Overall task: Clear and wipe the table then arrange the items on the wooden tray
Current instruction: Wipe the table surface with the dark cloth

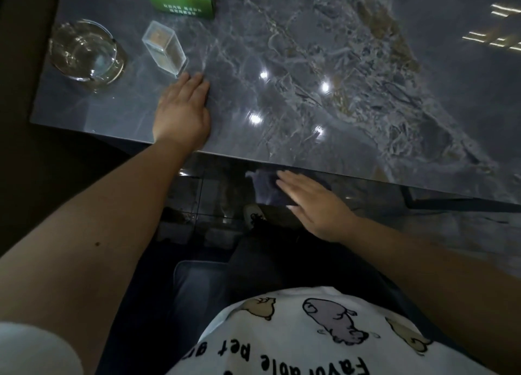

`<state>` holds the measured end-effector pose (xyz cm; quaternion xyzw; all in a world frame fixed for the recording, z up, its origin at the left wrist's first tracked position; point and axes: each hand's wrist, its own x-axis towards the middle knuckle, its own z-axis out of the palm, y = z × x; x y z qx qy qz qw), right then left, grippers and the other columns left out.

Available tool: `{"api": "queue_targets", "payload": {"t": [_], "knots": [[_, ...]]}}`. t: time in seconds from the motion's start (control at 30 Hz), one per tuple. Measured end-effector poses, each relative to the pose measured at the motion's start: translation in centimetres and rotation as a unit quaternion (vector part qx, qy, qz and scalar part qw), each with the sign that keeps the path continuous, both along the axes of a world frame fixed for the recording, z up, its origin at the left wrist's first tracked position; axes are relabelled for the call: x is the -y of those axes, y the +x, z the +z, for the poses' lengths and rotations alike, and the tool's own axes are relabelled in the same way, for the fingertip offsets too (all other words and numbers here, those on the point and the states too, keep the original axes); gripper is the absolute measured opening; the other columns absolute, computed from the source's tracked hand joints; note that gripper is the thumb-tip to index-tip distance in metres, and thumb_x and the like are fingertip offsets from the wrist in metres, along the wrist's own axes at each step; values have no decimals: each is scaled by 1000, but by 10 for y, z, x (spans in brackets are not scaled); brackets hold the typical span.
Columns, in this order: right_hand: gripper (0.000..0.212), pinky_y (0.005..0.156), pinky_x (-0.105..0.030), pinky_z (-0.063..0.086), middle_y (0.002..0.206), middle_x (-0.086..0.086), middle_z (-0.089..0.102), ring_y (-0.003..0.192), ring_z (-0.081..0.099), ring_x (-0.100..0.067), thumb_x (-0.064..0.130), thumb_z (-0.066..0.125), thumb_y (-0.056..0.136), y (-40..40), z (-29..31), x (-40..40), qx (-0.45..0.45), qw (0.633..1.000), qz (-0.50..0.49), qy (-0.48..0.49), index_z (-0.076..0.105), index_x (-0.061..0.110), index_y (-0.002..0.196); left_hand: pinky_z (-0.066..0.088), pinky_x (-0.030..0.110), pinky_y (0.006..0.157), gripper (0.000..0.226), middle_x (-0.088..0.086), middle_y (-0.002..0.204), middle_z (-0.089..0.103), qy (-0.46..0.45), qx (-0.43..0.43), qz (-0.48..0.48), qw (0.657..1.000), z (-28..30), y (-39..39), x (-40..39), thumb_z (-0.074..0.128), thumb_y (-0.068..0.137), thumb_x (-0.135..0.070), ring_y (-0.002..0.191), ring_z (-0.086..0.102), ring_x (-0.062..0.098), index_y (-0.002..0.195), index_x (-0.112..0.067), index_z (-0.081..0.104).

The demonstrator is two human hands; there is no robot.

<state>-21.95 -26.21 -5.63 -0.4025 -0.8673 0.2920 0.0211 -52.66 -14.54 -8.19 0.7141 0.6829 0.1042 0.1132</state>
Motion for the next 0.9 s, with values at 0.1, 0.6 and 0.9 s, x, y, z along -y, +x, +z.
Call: {"api": "queue_targets", "payload": {"t": [0.1, 0.6, 0.9], "knots": [[40, 105, -29, 37, 132, -2, 57, 123, 51, -13, 26, 44, 94, 20, 15, 23, -132, 922, -301, -206, 51, 14, 132, 22, 44, 115, 53, 8, 150, 41, 5, 1, -2, 1000, -1, -1, -1, 36, 90, -27, 142, 28, 29, 141, -12, 45], [38, 65, -37, 46, 128, -11, 58, 107, 58, -24, 25, 36, 100, 53, 41, 29, -413, 314, -780, -350, 49, 6, 130, 20, 43, 116, 54, 7, 152, 38, 3, 3, -15, 1000, 1, -1, 0, 35, 91, -27, 143, 25, 28, 142, -12, 42], [36, 78, -21, 50, 114, 0, 62, 96, 60, -17, 6, 34, 95, -33, 11, -50, -385, 304, -766, -415, 56, 14, 122, 20, 44, 116, 55, 6, 152, 37, -13, 0, -12, 1000, 3, -1, 1, 33, 91, -28, 143, 26, 27, 143, -13, 42]]}}
